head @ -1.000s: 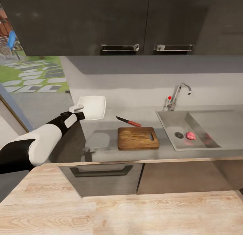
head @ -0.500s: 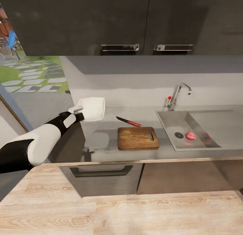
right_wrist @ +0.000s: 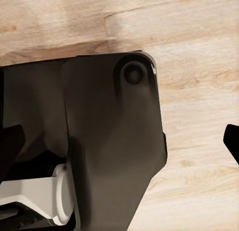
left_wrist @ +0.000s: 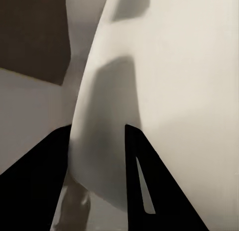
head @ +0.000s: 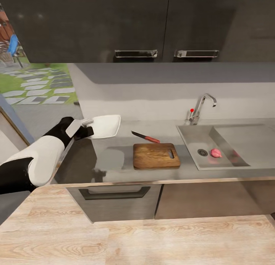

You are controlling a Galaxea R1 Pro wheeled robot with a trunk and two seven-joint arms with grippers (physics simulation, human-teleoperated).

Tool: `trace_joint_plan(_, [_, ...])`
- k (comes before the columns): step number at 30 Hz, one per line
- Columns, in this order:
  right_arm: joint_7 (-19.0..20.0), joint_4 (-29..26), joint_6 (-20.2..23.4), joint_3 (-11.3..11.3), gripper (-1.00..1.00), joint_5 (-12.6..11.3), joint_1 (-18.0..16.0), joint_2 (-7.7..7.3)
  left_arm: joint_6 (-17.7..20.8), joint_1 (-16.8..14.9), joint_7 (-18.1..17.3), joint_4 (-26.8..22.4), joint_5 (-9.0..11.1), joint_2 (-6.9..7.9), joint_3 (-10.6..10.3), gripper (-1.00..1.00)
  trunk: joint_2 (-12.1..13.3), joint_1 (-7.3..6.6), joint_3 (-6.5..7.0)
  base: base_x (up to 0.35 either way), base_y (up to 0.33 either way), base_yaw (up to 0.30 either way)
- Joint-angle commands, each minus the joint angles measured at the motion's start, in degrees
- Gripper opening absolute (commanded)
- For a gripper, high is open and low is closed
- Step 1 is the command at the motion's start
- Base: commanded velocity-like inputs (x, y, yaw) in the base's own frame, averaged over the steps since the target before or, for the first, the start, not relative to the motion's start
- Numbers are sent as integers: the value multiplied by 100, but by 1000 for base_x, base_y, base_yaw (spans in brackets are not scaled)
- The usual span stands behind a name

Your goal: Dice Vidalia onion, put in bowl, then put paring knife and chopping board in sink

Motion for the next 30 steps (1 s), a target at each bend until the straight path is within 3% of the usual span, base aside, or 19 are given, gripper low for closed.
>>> trace_joint_plan(1, [-48,-12,-14,47,100,-44,0,-8,110,-3,44,-55,65,3,20,-100,-11,4,-10,0,0,0])
trace_joint_plan(7, [-50,-12,-14,51,100,-44,1,-7,413,-5,52,-218,63,86,34,-100,-11,4,-10,0,0,0])
trace_joint_plan(21, [-77,7,-15,49,100,-51,0,1,459,-8,61,-216,47,377,15,-100,-11,4,-10,0,0,0])
trace_joint_plan(30, [-83,14,-5,51,100,-44,-1,14,459,-4,67,-188,47,431,12,-100,-11,4,-34,0,0,0])
